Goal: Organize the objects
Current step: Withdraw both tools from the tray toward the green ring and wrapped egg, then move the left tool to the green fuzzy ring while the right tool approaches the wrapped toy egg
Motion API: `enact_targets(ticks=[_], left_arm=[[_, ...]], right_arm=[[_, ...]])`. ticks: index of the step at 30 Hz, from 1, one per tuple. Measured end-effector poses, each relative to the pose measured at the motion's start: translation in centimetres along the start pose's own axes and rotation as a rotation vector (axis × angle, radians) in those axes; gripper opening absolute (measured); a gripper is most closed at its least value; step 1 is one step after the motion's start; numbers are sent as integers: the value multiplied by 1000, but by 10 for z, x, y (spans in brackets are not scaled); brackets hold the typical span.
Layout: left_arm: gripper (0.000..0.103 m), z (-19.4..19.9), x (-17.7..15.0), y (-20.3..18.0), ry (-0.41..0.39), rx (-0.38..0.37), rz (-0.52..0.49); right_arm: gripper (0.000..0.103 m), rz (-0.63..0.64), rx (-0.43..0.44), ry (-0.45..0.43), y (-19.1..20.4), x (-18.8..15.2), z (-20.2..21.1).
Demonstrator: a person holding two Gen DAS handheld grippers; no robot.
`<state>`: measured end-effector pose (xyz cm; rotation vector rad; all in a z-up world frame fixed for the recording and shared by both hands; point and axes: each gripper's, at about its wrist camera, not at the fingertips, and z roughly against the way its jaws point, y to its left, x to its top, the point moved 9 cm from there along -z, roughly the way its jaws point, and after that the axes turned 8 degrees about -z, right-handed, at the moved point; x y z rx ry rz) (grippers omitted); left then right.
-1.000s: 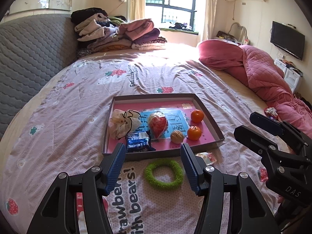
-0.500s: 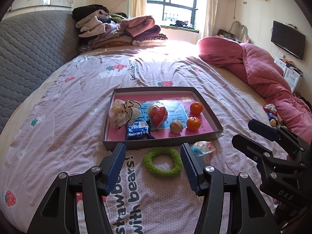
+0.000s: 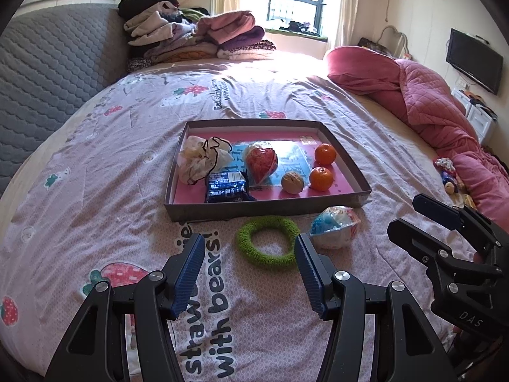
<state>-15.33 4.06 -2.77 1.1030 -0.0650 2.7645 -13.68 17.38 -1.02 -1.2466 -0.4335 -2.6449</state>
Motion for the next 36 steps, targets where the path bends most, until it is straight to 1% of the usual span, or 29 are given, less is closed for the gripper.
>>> enact_targets(ticks=[7, 12, 17, 27, 36], left_arm=[[60, -16, -12, -1, 39, 0, -9], [60, -24, -17, -3, 52, -1, -10], [60, -34, -22, -4, 70, -7, -14], [60, -50, -29, -5, 93, -23, -12], [60, -66, -30, 1, 113, -31, 5]], right_arm=[[58, -3, -13, 34, -4, -10, -13], [58, -13, -17, 60, -7, -17, -23], [58, 3, -32, 73, -11, -22, -30], [58, 48, -64, 127, -14, -40, -53], [58, 70, -84, 145, -24, -42, -73]])
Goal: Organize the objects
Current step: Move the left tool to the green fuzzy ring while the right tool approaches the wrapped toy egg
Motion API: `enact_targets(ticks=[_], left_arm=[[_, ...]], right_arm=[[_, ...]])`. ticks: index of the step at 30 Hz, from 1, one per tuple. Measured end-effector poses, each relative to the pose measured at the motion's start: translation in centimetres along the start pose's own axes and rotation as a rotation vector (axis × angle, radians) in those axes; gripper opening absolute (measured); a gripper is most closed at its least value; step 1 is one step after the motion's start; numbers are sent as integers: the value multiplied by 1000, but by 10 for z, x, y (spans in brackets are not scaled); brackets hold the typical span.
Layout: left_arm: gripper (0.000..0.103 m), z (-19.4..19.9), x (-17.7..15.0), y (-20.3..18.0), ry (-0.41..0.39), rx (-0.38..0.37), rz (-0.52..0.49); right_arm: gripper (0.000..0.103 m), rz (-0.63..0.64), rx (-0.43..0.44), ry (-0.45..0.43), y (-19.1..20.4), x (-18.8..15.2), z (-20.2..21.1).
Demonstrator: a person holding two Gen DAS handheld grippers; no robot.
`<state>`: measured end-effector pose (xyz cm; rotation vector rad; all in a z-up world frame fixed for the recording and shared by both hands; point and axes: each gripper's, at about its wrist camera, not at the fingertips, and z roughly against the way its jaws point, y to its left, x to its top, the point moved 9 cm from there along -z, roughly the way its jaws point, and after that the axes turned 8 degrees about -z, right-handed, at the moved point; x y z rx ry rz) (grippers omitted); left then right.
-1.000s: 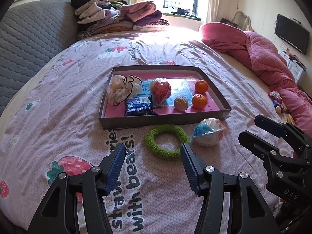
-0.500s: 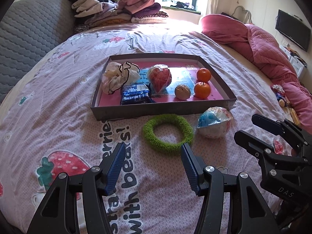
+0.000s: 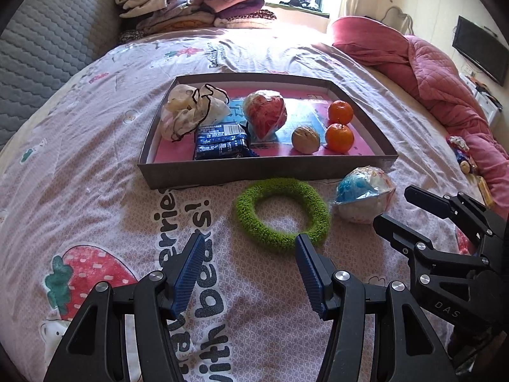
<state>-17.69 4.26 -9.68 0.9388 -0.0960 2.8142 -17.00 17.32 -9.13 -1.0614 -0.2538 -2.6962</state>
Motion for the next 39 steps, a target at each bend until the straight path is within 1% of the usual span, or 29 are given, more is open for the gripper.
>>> enact_targets(ticks=[6, 14, 16, 19, 22, 25, 29, 30, 31, 34, 35, 36, 37, 39], left_arm=[[60, -11, 8, 1, 7, -11, 9], [60, -28, 17, 7, 27, 4, 22], [60, -32, 17, 9, 32, 7, 23], [60, -37, 18, 12, 39, 8, 31], [60, -41, 18, 13, 43, 10, 33], [60, -47, 19, 14, 56, 11, 40], [60, -54, 20, 16, 71, 15, 46], [60, -56, 20, 17, 73, 16, 48], [60, -57, 21, 17, 74, 14, 49], [60, -60, 22, 16, 82, 12, 47], [56, -61, 22, 16, 84, 11, 45], [46, -60, 23, 15, 80, 6, 43], [40, -60, 23, 13, 78, -2, 40], [20, -59, 24, 10, 77, -15, 32]], right_arm=[[58, 29, 8, 15, 2, 1, -11], [59, 82, 12, 11, 8, 9, -28], [63, 91, 24, 12, 8, 11, -32], [67, 90, 45, 20, 9, 11, -38], [67, 94, 43, 21, 12, 11, -42], [67, 95, 44, 17, 14, 13, -46], [66, 79, 74, 23, 15, 13, -51], [65, 74, 82, 22, 15, 13, -51], [61, 69, 90, 22, 14, 12, -50], [59, 62, 103, 12, 13, 14, -47], [59, 63, 106, 8, 14, 14, -46], [58, 63, 107, 5, 14, 14, -45], [58, 61, 107, 3, 14, 14, -45], [58, 56, 114, -5, 14, 15, -42]])
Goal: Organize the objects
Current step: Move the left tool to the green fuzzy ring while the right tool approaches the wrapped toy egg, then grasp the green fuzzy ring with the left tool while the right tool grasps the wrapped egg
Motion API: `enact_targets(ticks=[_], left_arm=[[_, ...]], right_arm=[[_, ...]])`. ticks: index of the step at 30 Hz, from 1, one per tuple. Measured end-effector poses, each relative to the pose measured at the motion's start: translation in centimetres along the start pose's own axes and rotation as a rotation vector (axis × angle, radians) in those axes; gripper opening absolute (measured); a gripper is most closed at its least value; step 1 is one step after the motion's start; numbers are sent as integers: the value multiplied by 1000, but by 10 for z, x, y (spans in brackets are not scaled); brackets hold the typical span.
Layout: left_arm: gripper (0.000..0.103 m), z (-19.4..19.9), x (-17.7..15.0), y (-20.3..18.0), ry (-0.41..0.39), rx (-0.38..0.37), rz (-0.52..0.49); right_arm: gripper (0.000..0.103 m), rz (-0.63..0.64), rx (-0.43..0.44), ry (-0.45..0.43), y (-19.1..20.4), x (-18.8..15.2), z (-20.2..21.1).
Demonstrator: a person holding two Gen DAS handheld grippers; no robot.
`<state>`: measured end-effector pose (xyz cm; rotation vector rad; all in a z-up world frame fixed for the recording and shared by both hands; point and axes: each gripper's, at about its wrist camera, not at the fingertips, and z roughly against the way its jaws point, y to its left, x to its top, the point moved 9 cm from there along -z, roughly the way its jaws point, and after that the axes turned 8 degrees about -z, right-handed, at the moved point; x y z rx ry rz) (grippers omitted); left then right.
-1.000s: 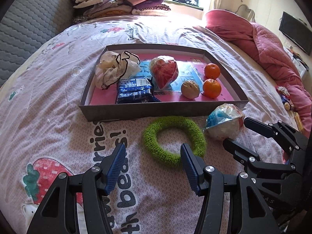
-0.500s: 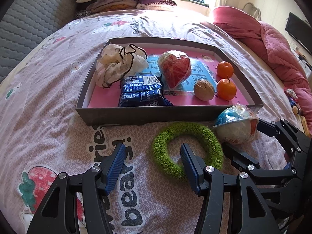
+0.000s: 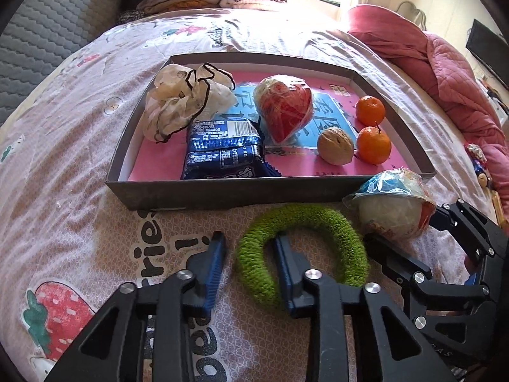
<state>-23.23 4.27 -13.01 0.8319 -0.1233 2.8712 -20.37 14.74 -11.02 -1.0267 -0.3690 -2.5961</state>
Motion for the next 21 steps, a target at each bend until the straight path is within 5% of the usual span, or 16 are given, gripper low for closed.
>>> enact_targets(ticks=[21], left_arm=[[13, 19, -5, -8, -36, 16, -29]], right_arm=[[56, -50, 46, -27, 2, 4, 13]])
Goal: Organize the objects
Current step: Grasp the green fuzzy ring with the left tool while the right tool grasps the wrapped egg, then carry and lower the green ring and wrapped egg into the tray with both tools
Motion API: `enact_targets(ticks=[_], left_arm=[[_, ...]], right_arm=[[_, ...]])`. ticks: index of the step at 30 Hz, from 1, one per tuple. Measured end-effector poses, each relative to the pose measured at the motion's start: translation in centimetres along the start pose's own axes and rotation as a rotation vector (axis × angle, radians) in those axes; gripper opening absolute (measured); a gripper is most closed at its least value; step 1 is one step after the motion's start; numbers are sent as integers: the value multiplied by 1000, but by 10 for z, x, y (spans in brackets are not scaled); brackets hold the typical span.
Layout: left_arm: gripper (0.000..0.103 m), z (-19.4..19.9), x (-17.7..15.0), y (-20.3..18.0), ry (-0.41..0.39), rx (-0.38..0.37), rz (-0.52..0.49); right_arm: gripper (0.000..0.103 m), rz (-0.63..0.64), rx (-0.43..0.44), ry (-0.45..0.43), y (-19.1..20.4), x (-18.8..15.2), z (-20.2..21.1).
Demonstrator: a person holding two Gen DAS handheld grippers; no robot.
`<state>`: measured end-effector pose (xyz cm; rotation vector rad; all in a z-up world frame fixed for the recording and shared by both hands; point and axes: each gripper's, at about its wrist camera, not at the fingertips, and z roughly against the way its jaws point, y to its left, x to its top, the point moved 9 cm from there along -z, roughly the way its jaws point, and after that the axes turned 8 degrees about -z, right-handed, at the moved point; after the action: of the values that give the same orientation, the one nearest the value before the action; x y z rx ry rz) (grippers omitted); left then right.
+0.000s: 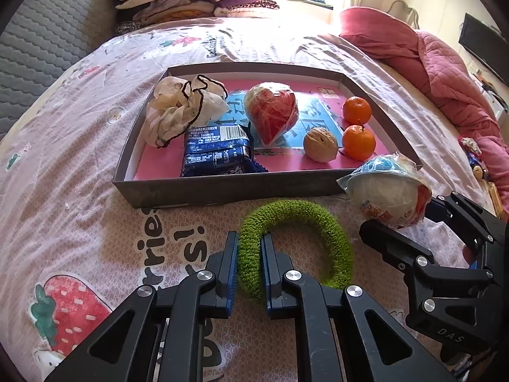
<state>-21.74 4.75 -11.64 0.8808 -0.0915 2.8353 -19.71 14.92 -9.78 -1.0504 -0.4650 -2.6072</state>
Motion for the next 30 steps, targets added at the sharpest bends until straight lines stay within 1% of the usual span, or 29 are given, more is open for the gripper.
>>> enact_targets(ticks=[8, 17, 21, 30], left_arm=[[13, 15, 5, 1, -29, 6, 2], [13, 39, 24, 0, -80, 20, -12], [13, 48, 36, 1, -99, 24, -15], [13, 63, 73, 9, -152, 50, -23]], right_arm=[[55, -6, 10, -25, 1, 5, 10], [55, -19, 9, -73, 0, 24, 30], [55, -17, 3, -96, 0, 36, 38], [55, 0, -25, -133, -8, 67, 46]])
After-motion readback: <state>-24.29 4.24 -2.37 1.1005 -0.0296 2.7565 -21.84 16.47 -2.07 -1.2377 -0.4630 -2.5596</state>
